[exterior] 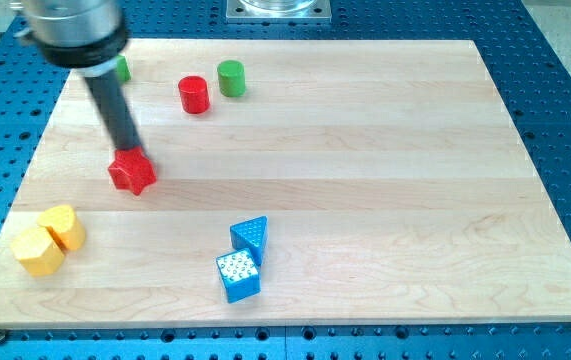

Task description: Push the cube diagonal to the green circle

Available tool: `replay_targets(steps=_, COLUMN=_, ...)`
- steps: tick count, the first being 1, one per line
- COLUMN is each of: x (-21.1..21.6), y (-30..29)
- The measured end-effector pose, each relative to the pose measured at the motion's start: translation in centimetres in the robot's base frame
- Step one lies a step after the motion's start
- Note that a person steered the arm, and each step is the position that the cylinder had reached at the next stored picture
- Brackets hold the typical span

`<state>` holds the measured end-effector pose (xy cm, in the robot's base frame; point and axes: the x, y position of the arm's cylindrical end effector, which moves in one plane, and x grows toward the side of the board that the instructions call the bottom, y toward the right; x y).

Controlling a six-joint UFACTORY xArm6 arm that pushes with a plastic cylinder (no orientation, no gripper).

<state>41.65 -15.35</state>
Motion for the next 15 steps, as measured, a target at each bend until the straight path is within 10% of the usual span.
replay_targets(steps=3, x=11.2, y=21.0)
replay_targets(steps=4, x=19.4, y=16.5)
replay_targets(steps=8, x=18.4, y=4.7)
replay_targets(steps=10, x=9.9, y=5.1)
replay_targets(steps=11, x=14.4, y=4.4)
replay_targets(steps=13, x=0.9, y=8.7)
replay_targets(steps=15, x=6.3, y=4.1)
